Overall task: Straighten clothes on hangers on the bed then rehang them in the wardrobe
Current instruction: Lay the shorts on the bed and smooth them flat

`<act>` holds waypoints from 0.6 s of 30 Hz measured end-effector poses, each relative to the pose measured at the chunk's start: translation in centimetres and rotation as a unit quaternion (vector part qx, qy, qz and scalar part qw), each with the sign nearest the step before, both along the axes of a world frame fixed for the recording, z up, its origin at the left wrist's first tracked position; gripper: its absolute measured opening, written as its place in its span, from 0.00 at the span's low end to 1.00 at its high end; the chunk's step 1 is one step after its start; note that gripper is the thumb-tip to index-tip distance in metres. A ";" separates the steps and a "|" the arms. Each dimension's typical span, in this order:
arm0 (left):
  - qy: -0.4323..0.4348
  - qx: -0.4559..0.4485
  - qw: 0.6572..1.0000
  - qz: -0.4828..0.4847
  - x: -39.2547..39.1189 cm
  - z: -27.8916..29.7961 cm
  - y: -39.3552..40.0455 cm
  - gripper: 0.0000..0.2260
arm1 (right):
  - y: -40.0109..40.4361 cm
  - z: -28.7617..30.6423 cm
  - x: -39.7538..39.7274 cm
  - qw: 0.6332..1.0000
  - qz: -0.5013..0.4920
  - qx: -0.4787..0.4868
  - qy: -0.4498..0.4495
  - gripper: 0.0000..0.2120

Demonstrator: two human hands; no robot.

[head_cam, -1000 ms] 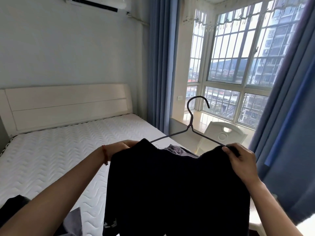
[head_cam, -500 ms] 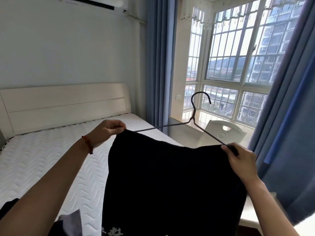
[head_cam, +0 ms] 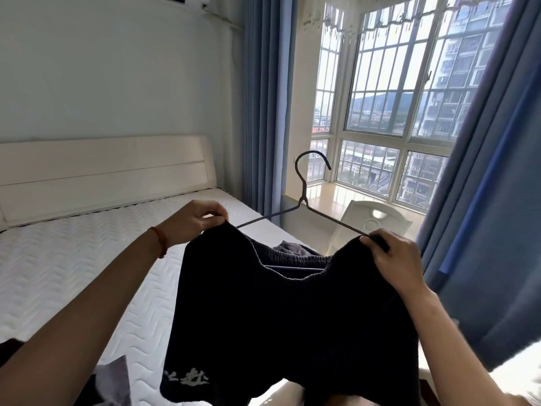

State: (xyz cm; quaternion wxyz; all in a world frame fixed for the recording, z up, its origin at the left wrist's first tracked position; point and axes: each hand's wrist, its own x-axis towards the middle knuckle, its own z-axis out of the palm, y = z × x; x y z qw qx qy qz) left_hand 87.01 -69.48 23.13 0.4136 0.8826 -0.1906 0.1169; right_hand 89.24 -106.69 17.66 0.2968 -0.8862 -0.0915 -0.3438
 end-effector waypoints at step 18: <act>-0.043 0.091 0.978 0.181 -1.1 -10.0 -2.3 0.15 | -1.7 -3.3 1.6 0.997 0.067 -0.001 0.050 0.08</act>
